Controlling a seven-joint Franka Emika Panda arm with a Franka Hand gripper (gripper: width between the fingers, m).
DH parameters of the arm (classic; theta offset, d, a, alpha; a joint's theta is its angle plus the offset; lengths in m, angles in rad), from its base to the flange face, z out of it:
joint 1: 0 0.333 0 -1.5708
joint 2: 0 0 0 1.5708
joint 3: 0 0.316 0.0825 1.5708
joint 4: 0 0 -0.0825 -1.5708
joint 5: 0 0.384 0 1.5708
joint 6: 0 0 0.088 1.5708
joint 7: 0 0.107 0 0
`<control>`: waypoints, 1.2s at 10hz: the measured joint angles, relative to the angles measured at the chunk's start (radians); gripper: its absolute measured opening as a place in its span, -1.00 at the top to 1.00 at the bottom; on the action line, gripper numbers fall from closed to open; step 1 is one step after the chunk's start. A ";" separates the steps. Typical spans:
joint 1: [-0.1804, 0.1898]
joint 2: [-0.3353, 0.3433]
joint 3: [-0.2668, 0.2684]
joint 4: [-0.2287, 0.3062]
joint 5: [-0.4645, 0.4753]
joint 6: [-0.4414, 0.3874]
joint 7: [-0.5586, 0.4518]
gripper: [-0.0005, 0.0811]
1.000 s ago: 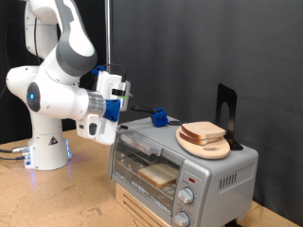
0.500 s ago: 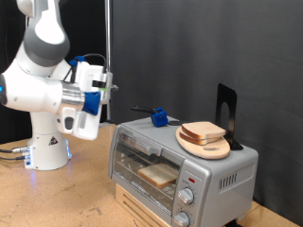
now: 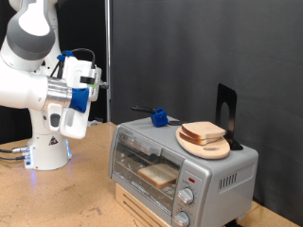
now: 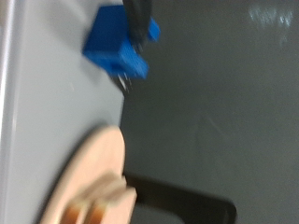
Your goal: Make a piece of toast with the oven
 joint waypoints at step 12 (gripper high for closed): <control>0.006 0.399 0.048 0.315 0.149 0.248 -0.145 -0.68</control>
